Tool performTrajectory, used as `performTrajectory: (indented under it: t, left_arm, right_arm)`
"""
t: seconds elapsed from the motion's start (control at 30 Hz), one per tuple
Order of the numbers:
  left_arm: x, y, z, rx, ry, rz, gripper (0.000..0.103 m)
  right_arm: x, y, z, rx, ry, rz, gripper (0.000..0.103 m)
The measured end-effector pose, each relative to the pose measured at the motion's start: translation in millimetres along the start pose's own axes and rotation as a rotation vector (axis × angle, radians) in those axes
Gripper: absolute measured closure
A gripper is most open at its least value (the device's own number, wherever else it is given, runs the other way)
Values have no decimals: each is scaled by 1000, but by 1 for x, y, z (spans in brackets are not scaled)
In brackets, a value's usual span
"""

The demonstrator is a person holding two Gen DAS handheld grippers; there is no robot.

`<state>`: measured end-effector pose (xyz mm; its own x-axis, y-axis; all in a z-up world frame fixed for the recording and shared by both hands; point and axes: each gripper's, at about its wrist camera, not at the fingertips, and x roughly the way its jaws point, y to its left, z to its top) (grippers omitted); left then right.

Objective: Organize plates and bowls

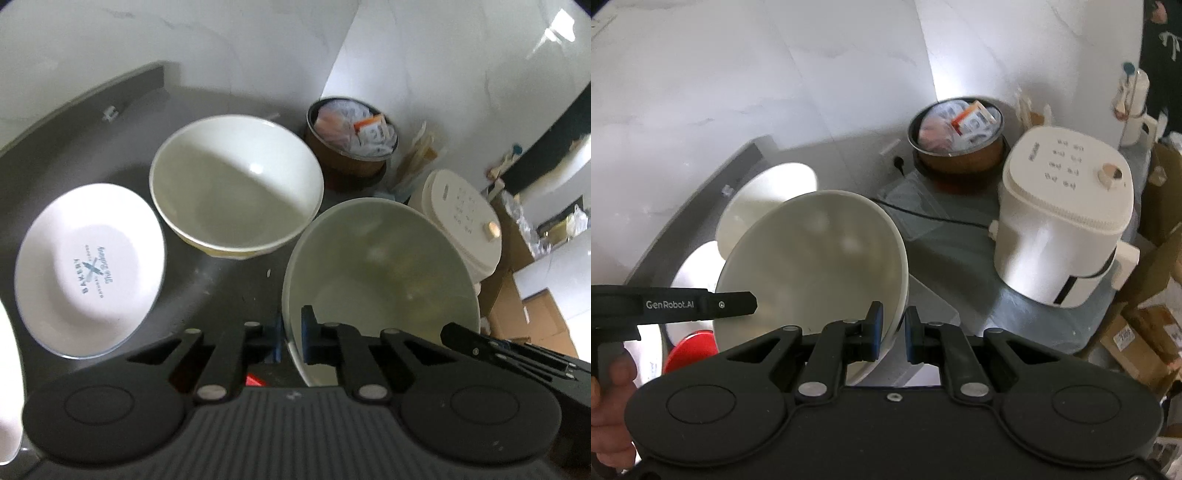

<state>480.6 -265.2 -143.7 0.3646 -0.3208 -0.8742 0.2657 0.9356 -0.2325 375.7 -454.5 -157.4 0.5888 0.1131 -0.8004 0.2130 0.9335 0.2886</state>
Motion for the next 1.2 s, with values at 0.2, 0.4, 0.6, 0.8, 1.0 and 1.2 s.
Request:
performTrajectory:
  t: [0.2, 0.4, 0.6, 0.8, 1.0, 1.2]
  left_arm:
    - [-34, -1, -4, -23, -68, 13, 94]
    - [-66, 6, -18, -66, -125, 44, 94]
    - [-92, 16, -33, -110, -157, 74, 94]
    - [-107, 27, -50, -149, -163, 103, 94]
    - [-114, 37, -67, -180, -157, 128, 94]
    - [-114, 48, -83, -200, -136, 151, 94]
  right_arm:
    - [-22, 11, 4, -52, -50, 34, 91]
    - [-40, 27, 3, -104, -84, 85, 91]
    - [-52, 45, -4, -149, -102, 123, 91]
    - [-59, 61, -13, -184, -106, 154, 91]
    - [-60, 74, -23, -209, -89, 177, 91]
    - [-56, 85, -35, -232, -57, 183, 91]
